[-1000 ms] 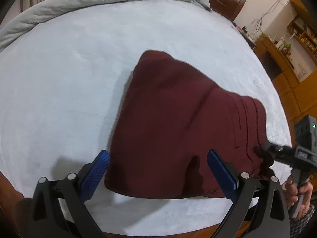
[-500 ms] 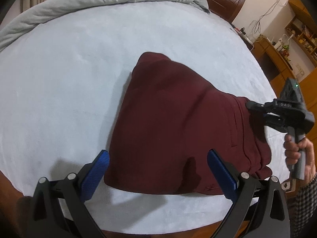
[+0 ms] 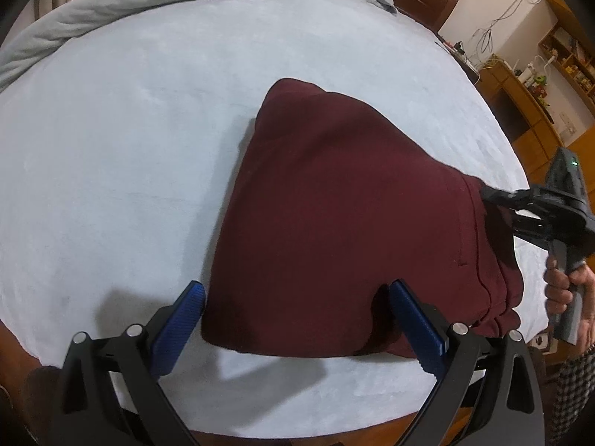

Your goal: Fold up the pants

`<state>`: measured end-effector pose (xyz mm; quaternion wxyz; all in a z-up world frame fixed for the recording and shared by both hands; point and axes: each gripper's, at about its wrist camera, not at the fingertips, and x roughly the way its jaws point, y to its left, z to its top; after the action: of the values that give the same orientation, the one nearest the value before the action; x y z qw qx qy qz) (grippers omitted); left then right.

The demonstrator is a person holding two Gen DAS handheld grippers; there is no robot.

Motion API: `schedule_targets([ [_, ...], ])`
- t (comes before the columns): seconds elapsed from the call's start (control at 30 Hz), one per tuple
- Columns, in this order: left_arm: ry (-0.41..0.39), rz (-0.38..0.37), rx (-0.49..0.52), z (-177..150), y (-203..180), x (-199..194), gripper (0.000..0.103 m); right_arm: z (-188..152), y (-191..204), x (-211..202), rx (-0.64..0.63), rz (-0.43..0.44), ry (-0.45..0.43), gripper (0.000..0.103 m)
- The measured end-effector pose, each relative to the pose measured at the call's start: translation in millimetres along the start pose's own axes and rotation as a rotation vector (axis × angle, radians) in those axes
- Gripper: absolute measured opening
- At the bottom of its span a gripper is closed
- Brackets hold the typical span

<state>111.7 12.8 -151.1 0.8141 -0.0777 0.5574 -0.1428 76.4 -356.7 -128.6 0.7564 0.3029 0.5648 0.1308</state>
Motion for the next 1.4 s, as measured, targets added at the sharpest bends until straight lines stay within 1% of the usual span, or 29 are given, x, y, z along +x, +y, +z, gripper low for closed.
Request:
schedule_targets([
  [0.03, 0.0, 0.005, -0.001, 0, 2, -2, 0.099, -4, 2, -6, -0.012, 0.005, -0.005, 0.045],
  [0.1, 0.0, -0.001, -0.007, -2, 3, -6, 0.099, -18, 6, -19, -0.032, 0.002, -0.005, 0.052],
  [0.17, 0.003, -0.019, -0.011, -5, 4, -11, 0.099, -37, 5, -31, -0.032, 0.007, 0.007, 0.052],
  [0.2, 0.007, -0.022, -0.01, -6, 4, -11, 0.099, -46, 6, -34, -0.032, 0.008, 0.013, 0.054],
  [0.27, 0.019, -0.025, -0.005, -12, 4, -11, 0.099, -65, 4, -39, -0.028, 0.03, 0.026, 0.055],
  [0.33, 0.028, -0.037, -0.002, -15, 6, -11, 0.099, -85, 0, -41, 0.001, 0.06, 0.043, 0.057],
  [0.43, 0.046, -0.046, -0.012, -21, 5, -8, 0.099, -105, -5, -38, 0.044, 0.096, 0.063, 0.059],
  [0.6, 0.062, -0.039, -0.012, -27, 3, -5, 0.099, -115, 0, -32, 0.064, 0.131, 0.074, 0.059],
  [0.7, 0.061, -0.046, -0.013, -27, 3, -6, 0.099, -114, 2, -24, 0.077, 0.13, 0.1, 0.059],
  [0.73, 0.061, -0.048, -0.016, -27, 3, -6, 0.099, -114, 2, -21, 0.079, 0.125, 0.105, 0.058],
  [0.77, 0.06, -0.05, -0.017, -27, 3, -6, 0.099, -113, 2, -19, 0.082, 0.117, 0.108, 0.05],
  [0.8, 0.061, -0.05, -0.019, -27, 3, -6, 0.099, -112, 3, -18, 0.082, 0.103, 0.11, 0.034],
  [0.83, 0.06, -0.05, -0.02, -27, 3, -6, 0.099, -112, 1, -18, 0.079, 0.082, 0.111, 0.025],
  [0.87, 0.059, -0.049, -0.019, -27, 2, -7, 0.099, -111, 0, -19, 0.081, 0.084, 0.111, 0.023],
  [0.9, 0.056, -0.047, -0.014, -28, 2, -8, 0.099, -110, 0, -22, 0.084, 0.105, 0.109, 0.021],
  [1.07, 0.017, -0.029, 0.02, -26, -12, -24, 0.099, -107, 14, -46, 0.023, 0.095, 0.063, 0.019],
  [1.13, -0.001, -0.036, 0.029, -24, -16, -30, 0.099, -107, 16, -52, 0.002, 0.073, 0.051, 0.019],
  [1.2, -0.019, -0.045, 0.04, -22, -20, -35, 0.099, -107, 12, -48, -0.005, 0.027, 0.063, 0.019],
  [1.3, -0.032, -0.051, 0.053, -21, -24, -41, 0.099, -110, -3, -24, 0.023, -0.014, 0.114, 0.019],
  [1.33, -0.038, -0.051, 0.058, -20, -25, -43, 0.099, -113, -7, -20, 0.025, -0.021, 0.119, 0.02],
  [1.4, -0.051, -0.053, 0.075, -20, -29, -48, 0.099, -116, -11, -18, 0.042, 0.0, 0.11, 0.021],
])
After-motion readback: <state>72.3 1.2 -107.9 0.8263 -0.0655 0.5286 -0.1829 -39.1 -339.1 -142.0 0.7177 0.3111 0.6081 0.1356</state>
